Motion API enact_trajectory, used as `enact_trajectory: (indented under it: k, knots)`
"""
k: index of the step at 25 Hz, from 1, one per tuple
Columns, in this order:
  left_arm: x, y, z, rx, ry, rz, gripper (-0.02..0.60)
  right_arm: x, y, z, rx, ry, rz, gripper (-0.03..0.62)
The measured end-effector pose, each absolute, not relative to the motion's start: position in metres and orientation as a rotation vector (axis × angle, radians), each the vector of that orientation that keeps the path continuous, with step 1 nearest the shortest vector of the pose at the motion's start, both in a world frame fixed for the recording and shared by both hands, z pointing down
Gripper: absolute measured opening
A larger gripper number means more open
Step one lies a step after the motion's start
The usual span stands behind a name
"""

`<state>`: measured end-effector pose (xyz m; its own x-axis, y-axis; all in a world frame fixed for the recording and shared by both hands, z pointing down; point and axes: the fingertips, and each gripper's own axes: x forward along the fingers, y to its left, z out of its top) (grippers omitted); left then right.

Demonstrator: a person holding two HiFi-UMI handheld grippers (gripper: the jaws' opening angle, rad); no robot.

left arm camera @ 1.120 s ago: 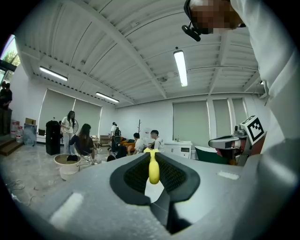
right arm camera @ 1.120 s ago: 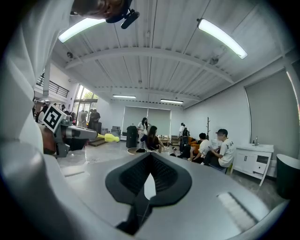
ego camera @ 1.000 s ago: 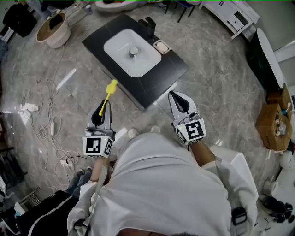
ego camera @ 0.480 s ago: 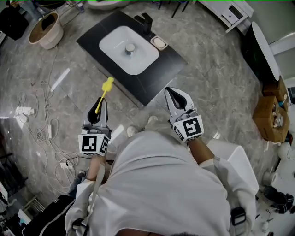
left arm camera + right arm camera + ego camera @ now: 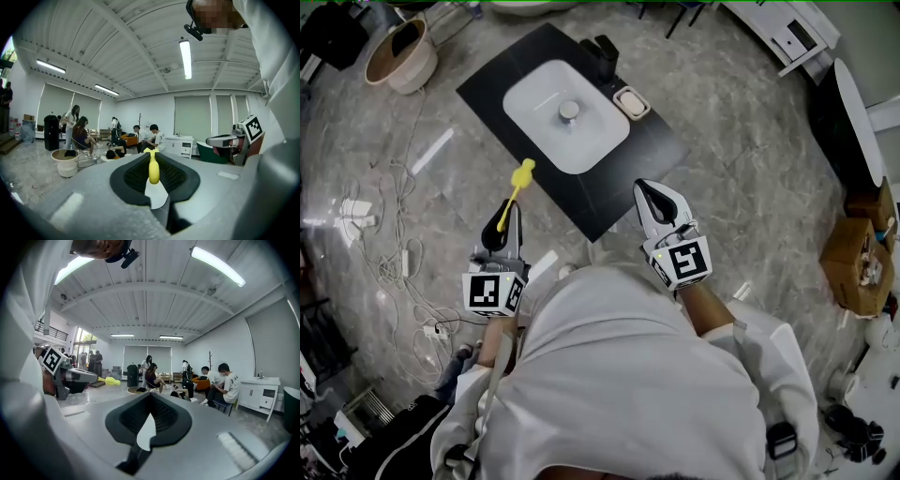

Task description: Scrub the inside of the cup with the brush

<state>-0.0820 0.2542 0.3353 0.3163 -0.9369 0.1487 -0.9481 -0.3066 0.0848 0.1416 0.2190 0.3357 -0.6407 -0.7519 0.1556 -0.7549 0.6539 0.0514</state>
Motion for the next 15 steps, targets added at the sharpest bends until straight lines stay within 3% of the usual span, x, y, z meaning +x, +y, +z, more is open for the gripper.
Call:
enact_trajectory:
  k: [15]
  knots:
    - [-0.072,0.143,0.353,2.383,-1.769,0.153,0.037,0.118,0.094,0.352,1.111,-2.765,0.062,0.003]
